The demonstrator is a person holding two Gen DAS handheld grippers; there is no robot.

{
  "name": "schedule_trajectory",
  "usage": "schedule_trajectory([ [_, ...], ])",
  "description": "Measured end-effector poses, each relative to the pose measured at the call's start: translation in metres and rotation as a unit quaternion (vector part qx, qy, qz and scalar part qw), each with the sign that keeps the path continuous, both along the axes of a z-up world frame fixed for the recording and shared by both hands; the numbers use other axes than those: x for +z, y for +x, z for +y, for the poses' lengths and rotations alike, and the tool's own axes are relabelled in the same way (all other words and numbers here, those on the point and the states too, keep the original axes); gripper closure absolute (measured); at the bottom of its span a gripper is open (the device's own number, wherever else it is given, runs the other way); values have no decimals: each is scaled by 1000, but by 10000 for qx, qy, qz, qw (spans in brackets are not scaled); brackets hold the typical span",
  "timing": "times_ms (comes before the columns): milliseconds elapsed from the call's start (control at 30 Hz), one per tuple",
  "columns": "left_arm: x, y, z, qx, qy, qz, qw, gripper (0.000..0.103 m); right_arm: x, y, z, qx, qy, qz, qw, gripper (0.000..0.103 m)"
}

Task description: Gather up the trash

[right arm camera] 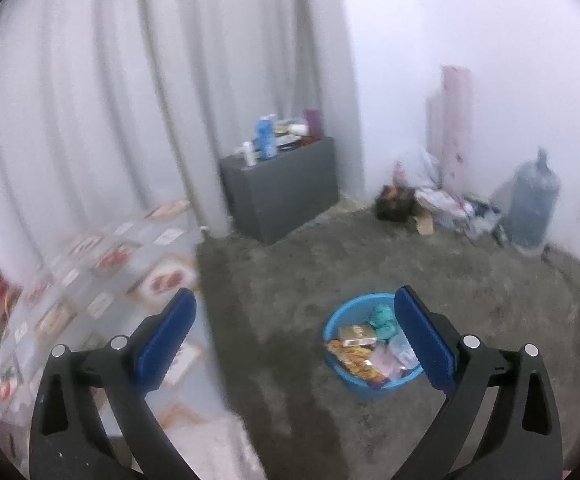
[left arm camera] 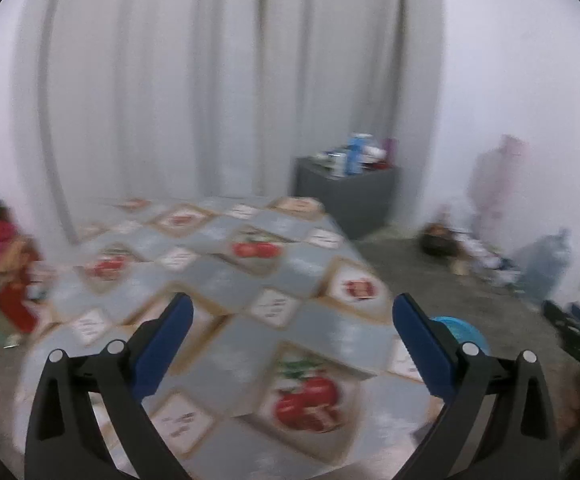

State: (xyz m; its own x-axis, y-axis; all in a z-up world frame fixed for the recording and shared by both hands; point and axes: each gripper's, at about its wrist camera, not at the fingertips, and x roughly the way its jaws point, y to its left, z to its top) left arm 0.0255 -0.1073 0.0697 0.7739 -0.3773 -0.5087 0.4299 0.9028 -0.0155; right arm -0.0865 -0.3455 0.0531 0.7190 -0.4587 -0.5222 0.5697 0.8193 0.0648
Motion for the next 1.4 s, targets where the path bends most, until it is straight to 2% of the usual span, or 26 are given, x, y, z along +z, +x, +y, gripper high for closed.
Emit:
schedule_trajectory([
  [67, -3, -9, 2, 233, 359, -228, 9988, 5, -1, 7, 21, 124, -253, 330, 9991, 8],
  [167, -11, -21, 4, 249, 618, -323, 9973, 5, -11, 19, 48, 320, -375, 899, 9947, 8],
  [300, -26, -24, 6, 318, 805, 124, 9962, 5, -31, 26, 73, 486, -365, 1517, 9866, 8],
  [400, -43, -28, 2, 437, 1108, 406, 9920, 5, -42, 25, 80, 479, -319, 1730, 9832, 8],
  [533, -58, -39, -6, 312, 1450, 509, 9876, 5, -53, 23, 82, 288, -69, 1964, 9801, 8],
  [667, -62, -36, -5, 326, 1362, 686, 9878, 5, -56, 15, 75, 55, 55, 1982, 9801, 8],
  [800, -64, -26, 1, 573, 1180, 888, 9874, 5, -62, 13, 73, -40, 78, 2055, 9786, 8],
  [900, -68, -18, 5, 783, 1118, 1087, 9847, 5, -64, 13, 74, -7, 40, 2127, 9771, 8],
  [1100, -80, -13, 7, 904, 1116, 1481, 9785, 5, -64, 13, 76, 61, -37, 2187, 9758, 8],
  [1400, -82, -15, 8, 929, 1115, 1515, 9777, 5, -63, 13, 75, 50, -76, 2194, 9756, 8],
])
